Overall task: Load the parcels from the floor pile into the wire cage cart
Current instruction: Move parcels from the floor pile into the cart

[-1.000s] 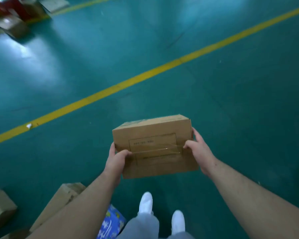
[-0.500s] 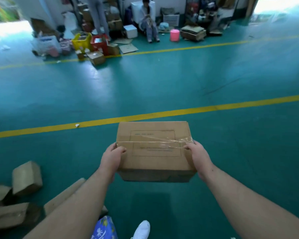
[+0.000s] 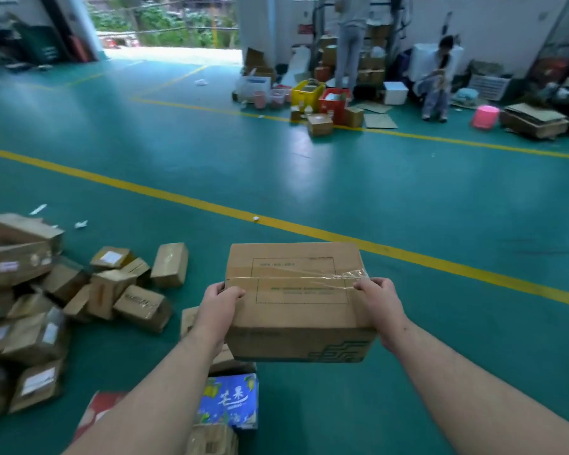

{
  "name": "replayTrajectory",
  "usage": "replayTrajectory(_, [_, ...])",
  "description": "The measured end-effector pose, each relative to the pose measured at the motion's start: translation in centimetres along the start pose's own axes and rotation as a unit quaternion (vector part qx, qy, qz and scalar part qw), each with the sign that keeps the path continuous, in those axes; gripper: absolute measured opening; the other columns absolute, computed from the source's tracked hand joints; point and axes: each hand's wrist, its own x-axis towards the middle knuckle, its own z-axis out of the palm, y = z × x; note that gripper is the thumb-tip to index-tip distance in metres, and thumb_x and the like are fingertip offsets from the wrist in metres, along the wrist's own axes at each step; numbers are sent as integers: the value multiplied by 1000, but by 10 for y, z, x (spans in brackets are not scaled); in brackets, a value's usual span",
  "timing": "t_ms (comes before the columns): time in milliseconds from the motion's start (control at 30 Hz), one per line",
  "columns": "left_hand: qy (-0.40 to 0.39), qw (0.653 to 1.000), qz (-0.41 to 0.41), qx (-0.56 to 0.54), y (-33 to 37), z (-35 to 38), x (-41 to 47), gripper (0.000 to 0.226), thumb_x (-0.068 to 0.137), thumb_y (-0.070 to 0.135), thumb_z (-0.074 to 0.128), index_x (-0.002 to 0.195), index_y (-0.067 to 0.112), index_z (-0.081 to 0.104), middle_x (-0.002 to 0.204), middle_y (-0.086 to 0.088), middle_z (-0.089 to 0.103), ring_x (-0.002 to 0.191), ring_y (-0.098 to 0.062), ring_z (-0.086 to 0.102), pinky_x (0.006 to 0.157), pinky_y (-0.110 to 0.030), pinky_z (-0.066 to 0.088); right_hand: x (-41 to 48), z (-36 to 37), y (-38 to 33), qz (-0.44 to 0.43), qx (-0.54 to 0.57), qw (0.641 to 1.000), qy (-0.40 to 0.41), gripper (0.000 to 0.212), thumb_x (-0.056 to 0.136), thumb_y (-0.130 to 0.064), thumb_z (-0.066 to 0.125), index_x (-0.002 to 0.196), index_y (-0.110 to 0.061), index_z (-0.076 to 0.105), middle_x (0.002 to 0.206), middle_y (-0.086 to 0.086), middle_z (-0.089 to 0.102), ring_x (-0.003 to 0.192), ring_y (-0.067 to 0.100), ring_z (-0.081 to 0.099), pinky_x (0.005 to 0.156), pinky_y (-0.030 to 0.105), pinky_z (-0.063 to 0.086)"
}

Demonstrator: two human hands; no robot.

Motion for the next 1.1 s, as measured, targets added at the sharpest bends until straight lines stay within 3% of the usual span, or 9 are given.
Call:
replayTrajectory(133, [56,998,2,-31,-17,-92,-7,32,97,28,60,128,24,51,109,-2,60,97,-18,56,69,-34,42,-31,79,-8,-16,-46,997,-53,33,94,-37,61,120,-22,49,109,3,60,94,19,58,63,35,44])
replayTrajectory(267, [115,991,-18,-72,-52,-202,-17,39,94,29,61,131,22,53,113,-4,61,101,-21,58,76,-38,47,-74,178,0,-27,-101,989,-104,36,91,-41,62,120,-24,50,109,2,61,95,22,59,67,37,47])
replayTrajectory(400, [169,977,-54,-119,-95,-317,-34,32,97,28,58,127,21,53,111,-4,60,96,-19,55,69,-36,44,-133,289,13,-39,-126,979,-158,38,89,-43,63,120,-24,52,109,1,60,95,20,58,68,36,47])
replayTrajectory(567, [240,956,-63,-158,-145,-446,-48,36,96,27,59,131,19,55,111,-1,61,97,-18,55,68,-34,41,-197,416,26,-55,-168,959,-222,40,77,-55,65,109,-33,58,113,3,62,101,23,60,88,44,54])
replayTrajectory(767, [320,923,-79,-198,-194,-562,-74,33,100,29,55,131,19,51,110,-2,58,95,-17,53,68,-34,41,-281,536,36,-75,-232,915,-321,39,87,-49,61,120,-29,53,113,1,60,103,23,58,93,50,52])
replayTrajectory(933, [367,889,-108,-253,-234,-620,-88,31,98,27,56,128,19,52,113,-4,61,99,-20,55,73,-35,43,-328,613,36,-102,-288,879,-367,41,89,-48,61,126,-34,51,117,-3,58,103,19,58,87,44,51])
replayTrajectory(1033, [402,857,-132,-294,-263,-645,-96,29,94,26,61,122,19,55,116,-6,64,106,-25,59,84,-39,46,-352,661,42,-130,-309,853,-400,34,94,-42,61,125,-30,54,111,-3,60,95,16,58,68,33,46])
replayTrajectory(1100, [423,836,-147,-318,-279,-663,-101,28,95,26,61,122,19,55,113,-5,64,99,-22,60,78,-36,46,-367,698,49,-147,-327,827,-433,33,97,-43,60,126,-29,53,109,-3,62,93,16,61,63,32,46])
